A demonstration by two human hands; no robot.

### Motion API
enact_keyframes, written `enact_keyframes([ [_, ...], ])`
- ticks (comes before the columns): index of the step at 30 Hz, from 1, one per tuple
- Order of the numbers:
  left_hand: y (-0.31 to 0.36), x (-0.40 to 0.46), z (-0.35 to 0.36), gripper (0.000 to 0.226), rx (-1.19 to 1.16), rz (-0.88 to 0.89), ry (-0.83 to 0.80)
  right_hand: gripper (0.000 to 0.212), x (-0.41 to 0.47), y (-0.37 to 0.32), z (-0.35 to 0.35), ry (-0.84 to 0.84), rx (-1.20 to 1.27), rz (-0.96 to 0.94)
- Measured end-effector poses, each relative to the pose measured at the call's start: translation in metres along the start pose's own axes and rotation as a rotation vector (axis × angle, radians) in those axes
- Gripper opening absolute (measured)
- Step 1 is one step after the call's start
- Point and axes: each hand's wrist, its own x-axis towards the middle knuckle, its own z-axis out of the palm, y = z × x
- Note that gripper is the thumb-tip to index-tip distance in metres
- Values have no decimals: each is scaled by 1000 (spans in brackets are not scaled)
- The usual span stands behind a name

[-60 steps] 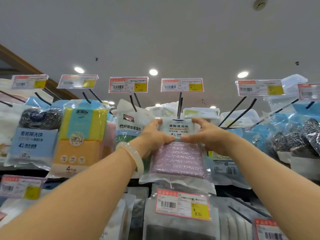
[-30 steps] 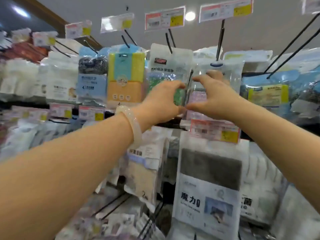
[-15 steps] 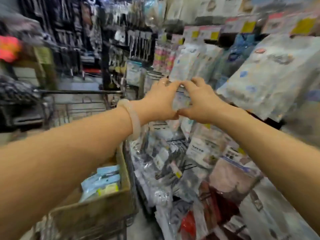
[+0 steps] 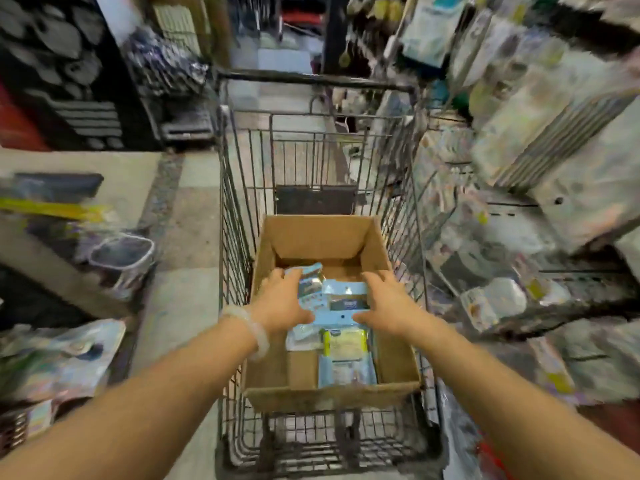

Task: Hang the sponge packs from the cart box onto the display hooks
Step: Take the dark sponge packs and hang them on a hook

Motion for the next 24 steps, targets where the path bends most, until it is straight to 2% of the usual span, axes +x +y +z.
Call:
enact_keyframes([
  [5,-51,59,59,64,-121,-113,-221,64,62,35,73,-143,329,263],
  [8,-61,85,99,46,-169,-129,-309,66,84,55,114,-187,512,390],
  [11,-60,113,142,56,-270,-242,-378,59,114,70,142,-232,654,428],
  [13,-56,127,167,61,-262,-256,-440,53,133,78,157,-231,736,463],
  [16,-53,147,203,71,-375,-252,-531,77,157,91,175,-155,875,606],
  [18,-50,155,220,72,-479,-270,-561,89,170,98,183,-133,878,701],
  [20,-47,163,233,72,-653,-359,-527,92,179,102,189,-131,861,762],
  [21,-45,166,236,66,-768,-421,-461,92,182,102,191,-117,862,762],
  [24,-46,179,235,39,-819,-524,-77,86,194,105,196,-2,846,649],
])
